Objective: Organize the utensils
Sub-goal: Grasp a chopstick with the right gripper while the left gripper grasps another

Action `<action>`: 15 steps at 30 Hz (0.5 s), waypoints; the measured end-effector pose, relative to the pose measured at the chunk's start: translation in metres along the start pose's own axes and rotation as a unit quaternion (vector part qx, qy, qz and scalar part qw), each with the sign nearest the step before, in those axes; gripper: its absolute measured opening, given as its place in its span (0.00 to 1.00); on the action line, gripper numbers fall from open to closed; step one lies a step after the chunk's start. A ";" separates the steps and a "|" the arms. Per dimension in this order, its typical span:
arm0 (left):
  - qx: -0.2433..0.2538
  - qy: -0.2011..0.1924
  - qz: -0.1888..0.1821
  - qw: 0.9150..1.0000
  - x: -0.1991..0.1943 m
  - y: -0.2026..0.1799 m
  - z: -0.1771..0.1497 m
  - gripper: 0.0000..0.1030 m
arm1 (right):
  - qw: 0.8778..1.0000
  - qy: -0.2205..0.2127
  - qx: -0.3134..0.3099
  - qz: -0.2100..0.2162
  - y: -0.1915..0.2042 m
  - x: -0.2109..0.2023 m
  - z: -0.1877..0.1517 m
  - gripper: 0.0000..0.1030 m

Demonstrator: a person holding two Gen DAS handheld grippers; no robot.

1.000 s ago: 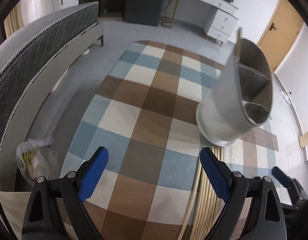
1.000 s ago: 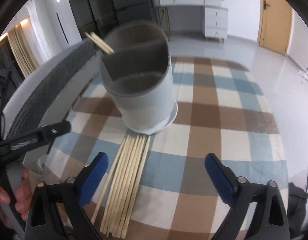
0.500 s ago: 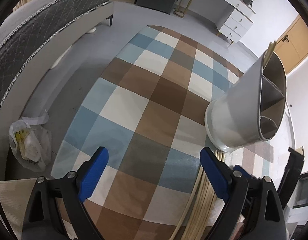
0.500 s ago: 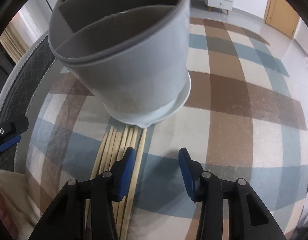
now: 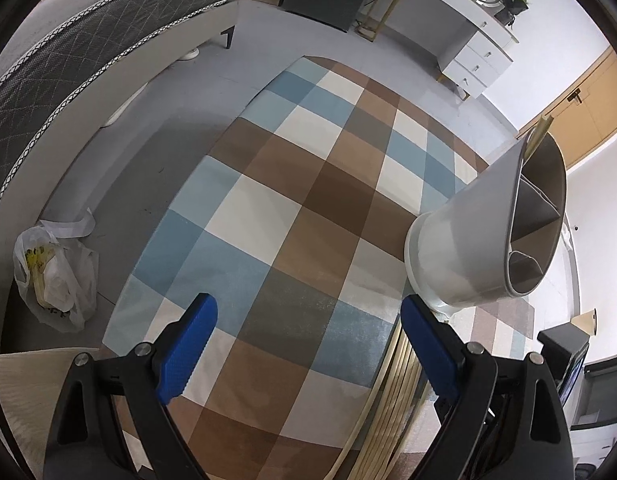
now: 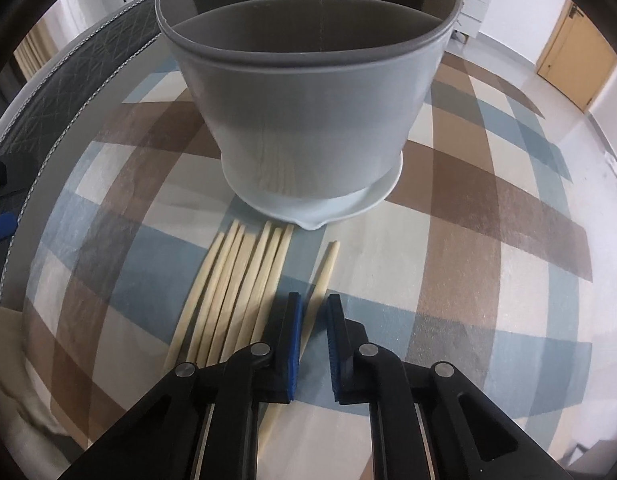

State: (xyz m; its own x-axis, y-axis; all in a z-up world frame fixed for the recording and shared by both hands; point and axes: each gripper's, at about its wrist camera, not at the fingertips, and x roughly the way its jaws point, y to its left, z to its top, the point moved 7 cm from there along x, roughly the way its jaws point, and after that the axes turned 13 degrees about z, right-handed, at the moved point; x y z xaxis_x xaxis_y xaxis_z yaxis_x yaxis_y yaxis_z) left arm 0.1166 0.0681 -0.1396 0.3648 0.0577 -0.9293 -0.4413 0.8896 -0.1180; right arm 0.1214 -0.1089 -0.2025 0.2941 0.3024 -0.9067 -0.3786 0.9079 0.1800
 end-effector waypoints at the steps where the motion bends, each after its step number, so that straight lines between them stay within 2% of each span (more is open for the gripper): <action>1: 0.001 0.000 0.001 1.000 0.001 0.000 0.000 0.87 | 1.000 -0.003 0.003 0.004 0.001 0.000 0.001 0.11; 4: 0.009 -0.002 0.005 1.000 0.003 0.002 -0.001 0.87 | 1.000 -0.016 -0.014 0.003 0.003 0.007 0.012 0.12; 8: 0.032 0.002 0.007 0.999 0.009 -0.005 -0.007 0.87 | 0.999 -0.030 -0.020 0.018 0.008 0.011 0.026 0.06; 11: 0.064 -0.012 0.006 0.998 0.009 -0.015 -0.013 0.87 | 0.998 -0.044 0.013 0.048 -0.006 0.005 0.025 0.05; 15: 0.133 -0.019 0.010 0.991 0.010 -0.031 -0.030 0.87 | 0.988 -0.087 0.075 0.101 -0.034 -0.023 0.014 0.05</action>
State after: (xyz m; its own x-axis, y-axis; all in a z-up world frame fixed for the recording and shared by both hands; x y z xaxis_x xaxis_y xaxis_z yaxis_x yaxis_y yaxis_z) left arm 0.1096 0.0278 -0.1554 0.3915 0.0889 -0.9159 -0.2182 0.9759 0.0014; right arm 0.1398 -0.1424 -0.1822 0.3765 0.5155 -0.7698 -0.3152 0.8526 0.4168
